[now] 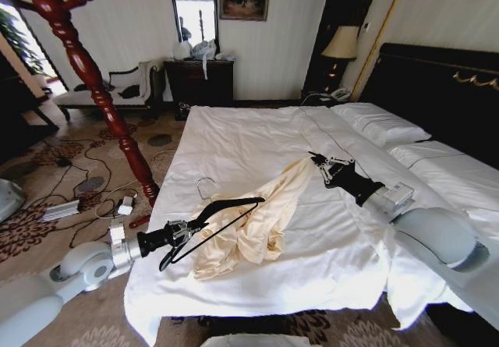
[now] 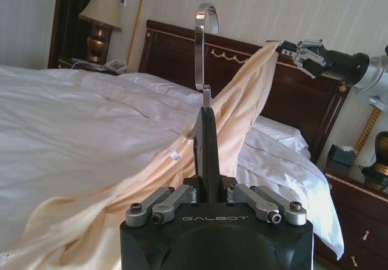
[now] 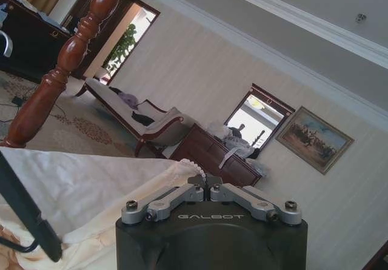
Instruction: Pick up the clothes from the bed and hang them on the clothes hanger.
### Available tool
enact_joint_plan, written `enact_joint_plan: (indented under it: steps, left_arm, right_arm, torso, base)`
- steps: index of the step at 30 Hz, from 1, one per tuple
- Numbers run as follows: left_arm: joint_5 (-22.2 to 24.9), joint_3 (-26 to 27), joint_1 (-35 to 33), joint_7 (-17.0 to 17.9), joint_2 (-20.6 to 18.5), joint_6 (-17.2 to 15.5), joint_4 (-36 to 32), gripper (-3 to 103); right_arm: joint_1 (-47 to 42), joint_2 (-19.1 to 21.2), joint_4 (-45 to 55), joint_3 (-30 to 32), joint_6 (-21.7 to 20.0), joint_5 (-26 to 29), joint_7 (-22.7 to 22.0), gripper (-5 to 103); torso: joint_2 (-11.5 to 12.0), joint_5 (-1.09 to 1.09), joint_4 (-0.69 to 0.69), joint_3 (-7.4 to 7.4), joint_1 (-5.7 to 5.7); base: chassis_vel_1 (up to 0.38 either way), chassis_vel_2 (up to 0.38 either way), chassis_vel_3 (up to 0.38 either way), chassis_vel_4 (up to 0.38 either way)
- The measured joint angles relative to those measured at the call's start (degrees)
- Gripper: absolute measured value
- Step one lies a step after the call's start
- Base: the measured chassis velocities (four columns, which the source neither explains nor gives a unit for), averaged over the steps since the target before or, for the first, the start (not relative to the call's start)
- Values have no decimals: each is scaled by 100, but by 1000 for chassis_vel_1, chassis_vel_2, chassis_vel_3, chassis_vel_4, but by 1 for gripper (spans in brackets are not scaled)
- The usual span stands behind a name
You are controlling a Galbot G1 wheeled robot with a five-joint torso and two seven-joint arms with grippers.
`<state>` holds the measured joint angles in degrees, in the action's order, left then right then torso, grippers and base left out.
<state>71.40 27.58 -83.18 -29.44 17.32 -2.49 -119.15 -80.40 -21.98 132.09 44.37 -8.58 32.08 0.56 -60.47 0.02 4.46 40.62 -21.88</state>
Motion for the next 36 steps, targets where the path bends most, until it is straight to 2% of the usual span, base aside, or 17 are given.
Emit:
enact_joint_plan:
  steps: [5,23,28,36]
  left_arm:
    - [48,-144,249,20,56,-86,20,15]
    - [-172,-305,308,-3,239,-215,-122,15]
    - [-192,-447,609,81,348,-316,-46,15]
    - [-167,-620,605,10,106,-397,-162,15]
  right_arm:
    - [98,25,127,-67,-5,62,16,0]
    - [174,156,316,-132,-141,428,-50,0]
    - [300,151,417,-402,-158,551,-38,0]
    - [368,180,453,-535,-157,557,-15,0]
  torso:
    - [0,-2,0,0,-1]
    - [0,-1,0,0,0]
    - [0,-2,0,0,0]
    - [0,-1,0,0,0]
  base:
    - [0,0,0,0]
    - [0,0,0,0]
    - [0,0,0,0]
    - [0,0,0,0]
